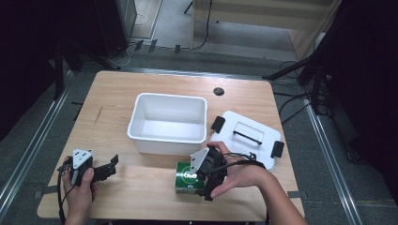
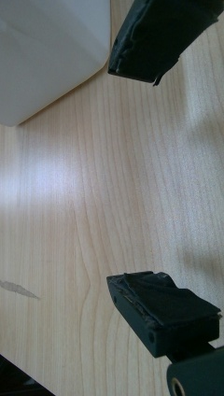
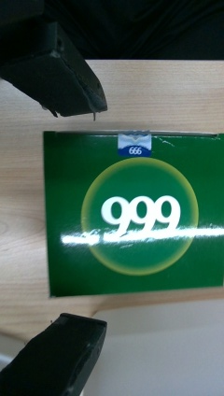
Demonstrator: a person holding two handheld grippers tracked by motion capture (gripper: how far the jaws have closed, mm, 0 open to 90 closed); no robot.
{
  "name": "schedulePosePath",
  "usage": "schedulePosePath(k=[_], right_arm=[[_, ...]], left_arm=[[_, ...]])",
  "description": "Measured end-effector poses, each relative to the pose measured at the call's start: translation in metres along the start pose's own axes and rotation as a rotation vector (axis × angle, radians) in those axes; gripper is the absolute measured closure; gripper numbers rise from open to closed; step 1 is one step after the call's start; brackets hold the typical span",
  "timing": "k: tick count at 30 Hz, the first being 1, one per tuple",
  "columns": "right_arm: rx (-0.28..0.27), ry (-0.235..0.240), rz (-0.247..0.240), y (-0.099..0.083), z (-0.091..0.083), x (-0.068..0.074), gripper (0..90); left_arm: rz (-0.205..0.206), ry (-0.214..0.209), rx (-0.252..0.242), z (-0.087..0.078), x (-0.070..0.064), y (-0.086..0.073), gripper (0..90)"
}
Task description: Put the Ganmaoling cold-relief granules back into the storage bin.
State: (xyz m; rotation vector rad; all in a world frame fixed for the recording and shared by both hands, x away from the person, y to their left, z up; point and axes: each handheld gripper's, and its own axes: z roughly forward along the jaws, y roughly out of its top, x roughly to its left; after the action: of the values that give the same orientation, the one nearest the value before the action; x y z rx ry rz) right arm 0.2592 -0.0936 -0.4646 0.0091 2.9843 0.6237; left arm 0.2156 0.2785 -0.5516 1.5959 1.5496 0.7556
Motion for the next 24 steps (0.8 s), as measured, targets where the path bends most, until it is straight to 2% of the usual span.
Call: schedulePosePath(k=[11,24], right_arm=[[0.038,0.002,-0.009,0.004,0.015,-0.002,0.3],[0.063,-0.002,-0.029,0.009,0.028,-0.001,8.8]], left_arm=[[0.002,-0.001,0.000,0.000,0.000,0.000,2.6],[0.003,-0.001,-0.002,0.000,0.000,0.000,2.6]])
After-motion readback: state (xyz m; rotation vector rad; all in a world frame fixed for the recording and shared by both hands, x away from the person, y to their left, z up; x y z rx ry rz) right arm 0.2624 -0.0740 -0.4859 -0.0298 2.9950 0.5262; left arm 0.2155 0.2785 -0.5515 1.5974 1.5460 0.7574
